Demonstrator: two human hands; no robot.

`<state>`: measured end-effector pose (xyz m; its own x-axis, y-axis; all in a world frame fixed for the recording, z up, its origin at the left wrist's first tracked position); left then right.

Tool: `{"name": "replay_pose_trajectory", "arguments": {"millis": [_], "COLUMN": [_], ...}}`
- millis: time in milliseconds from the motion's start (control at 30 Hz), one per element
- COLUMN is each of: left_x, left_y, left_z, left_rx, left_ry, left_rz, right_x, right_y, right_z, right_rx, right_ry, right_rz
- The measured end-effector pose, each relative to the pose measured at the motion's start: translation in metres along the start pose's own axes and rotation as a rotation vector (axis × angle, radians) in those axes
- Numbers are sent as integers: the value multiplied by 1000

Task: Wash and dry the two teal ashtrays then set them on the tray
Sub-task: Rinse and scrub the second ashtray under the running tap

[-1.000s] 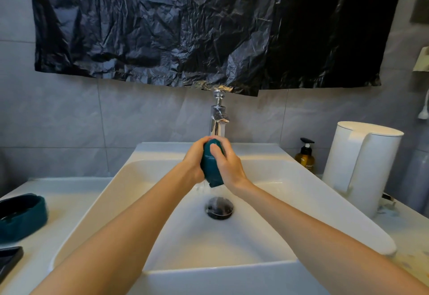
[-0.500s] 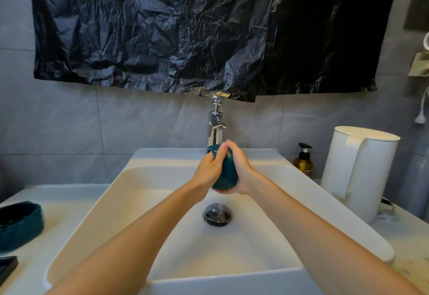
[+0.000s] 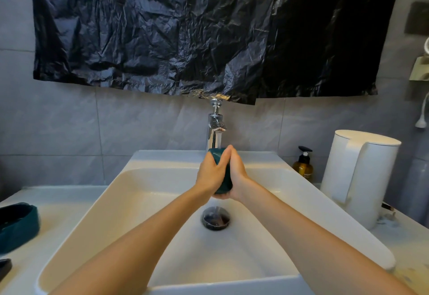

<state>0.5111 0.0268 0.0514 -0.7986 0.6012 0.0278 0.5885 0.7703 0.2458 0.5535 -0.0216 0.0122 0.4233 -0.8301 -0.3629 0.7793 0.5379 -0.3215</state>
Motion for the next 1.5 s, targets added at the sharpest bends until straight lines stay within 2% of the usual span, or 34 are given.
{"name": "replay_pose_trajectory", "arguments": {"millis": [100, 167, 300, 400, 467, 567, 667, 767, 867, 1000, 1100, 1167, 1300, 1333, 1500], "left_x": [1, 3, 15, 24, 23, 16, 10, 7, 5, 2, 4, 5, 12, 13, 5], "left_y": [3, 3, 5, 7, 5, 7, 3, 1, -4, -9, -7, -5, 8, 11, 1], "left_z": [1, 8, 17, 20, 17, 11, 6, 0, -7, -12, 1, 10, 9, 8, 0], "left_rx": [73, 179, 383, 485, 486, 380, 336, 211, 51, -17, 208, 337, 331, 306, 11], "left_ry": [-56, -85, -205, -332, -356, -326, -336, -220, -105, -68, -188, -234, -270, -267, -77], "left_rz": [-13, -27, -51, -48, -16, -15, -9, -3, 43, 78, -27, -61, -86, -99, -86], "right_x": [4, 0, -14, -17, -21, -15, -9, -4, 2, 5, -3, -6, -5, -5, 2], "right_y": [4, 4, 5, -4, -11, -1, 7, 10, 4, 10, 16, 12, 6, 5, 9], "right_z": [-5, -7, 7, 26, 27, 23, 24, 3, -1, 4, 3, 11, 25, 25, 9], "right_rx": [-31, 11, 310, 589, 650, 530, 424, 86, -43, 14, 129, 276, 471, 472, 195], "right_ry": [-34, -75, -273, -421, -428, -273, -231, -107, -47, -71, -156, -229, -214, -217, -67], "right_rz": [-73, -77, 8, -9, -11, -32, -39, -5, 57, 4, 9, 51, 4, -23, -83]}}
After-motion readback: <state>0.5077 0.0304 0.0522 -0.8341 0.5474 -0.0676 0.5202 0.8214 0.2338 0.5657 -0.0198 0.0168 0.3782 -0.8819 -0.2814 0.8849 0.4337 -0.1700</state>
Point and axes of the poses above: each hand's wrist, its own y-axis towards the middle knuckle, its own x-axis out of the back of the hand, z = x × y, the point moved 9 cm from there along y, towards the middle knuckle, and after that the axes turned 8 degrees about -z, right-handed, at the moved point
